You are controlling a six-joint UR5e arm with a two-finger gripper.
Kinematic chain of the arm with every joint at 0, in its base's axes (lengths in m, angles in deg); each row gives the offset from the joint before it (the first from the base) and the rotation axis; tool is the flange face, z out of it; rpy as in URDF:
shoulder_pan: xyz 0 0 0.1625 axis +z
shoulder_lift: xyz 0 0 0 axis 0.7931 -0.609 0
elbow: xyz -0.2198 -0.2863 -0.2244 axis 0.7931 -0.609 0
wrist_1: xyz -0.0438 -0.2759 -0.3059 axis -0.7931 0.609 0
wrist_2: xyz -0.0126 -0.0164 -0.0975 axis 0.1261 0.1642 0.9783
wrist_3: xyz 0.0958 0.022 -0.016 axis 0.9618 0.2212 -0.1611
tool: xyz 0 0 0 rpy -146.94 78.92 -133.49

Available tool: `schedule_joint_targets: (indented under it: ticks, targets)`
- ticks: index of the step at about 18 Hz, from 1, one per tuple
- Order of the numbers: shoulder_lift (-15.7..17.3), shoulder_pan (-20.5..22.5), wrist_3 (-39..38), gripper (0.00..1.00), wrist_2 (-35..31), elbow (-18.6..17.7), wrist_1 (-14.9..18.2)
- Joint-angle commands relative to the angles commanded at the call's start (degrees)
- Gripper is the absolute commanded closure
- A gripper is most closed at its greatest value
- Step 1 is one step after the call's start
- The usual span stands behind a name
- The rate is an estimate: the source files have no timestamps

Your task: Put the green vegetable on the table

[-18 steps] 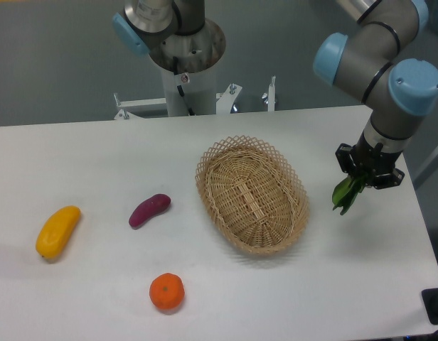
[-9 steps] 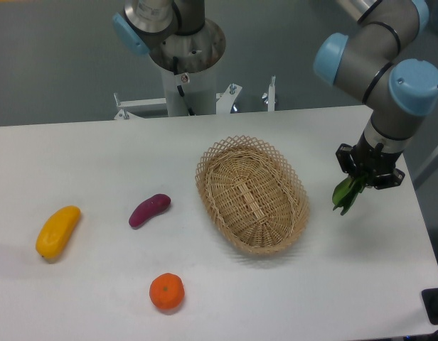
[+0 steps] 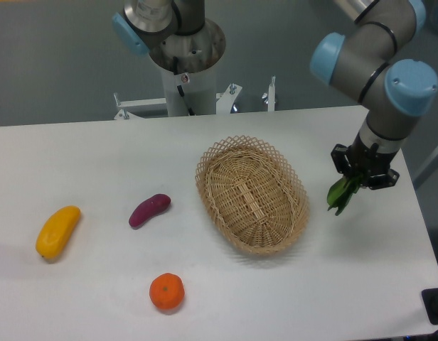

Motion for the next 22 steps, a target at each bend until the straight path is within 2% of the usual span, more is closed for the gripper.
schedule_joint_targets:
  ticks: [7, 9, 16, 20, 22]
  targets:
    - [6.77, -10.45, -7.2, 0.94, 3.69, -6.68, -0.44]
    - [7.65, -14.4, -7.92, 0.94, 3.69, -7.92, -0.44]
    - [10.29, -26.01, -7.92, 0.92, 4.13, -16.52, -2.46]
    - [11.0, -32.16, -10.72, 0.92, 4.22, -18.47, -2.55]
    - [11.17, -34.37, -11.43, 0.9, 4.31, -20.57, -2.81]
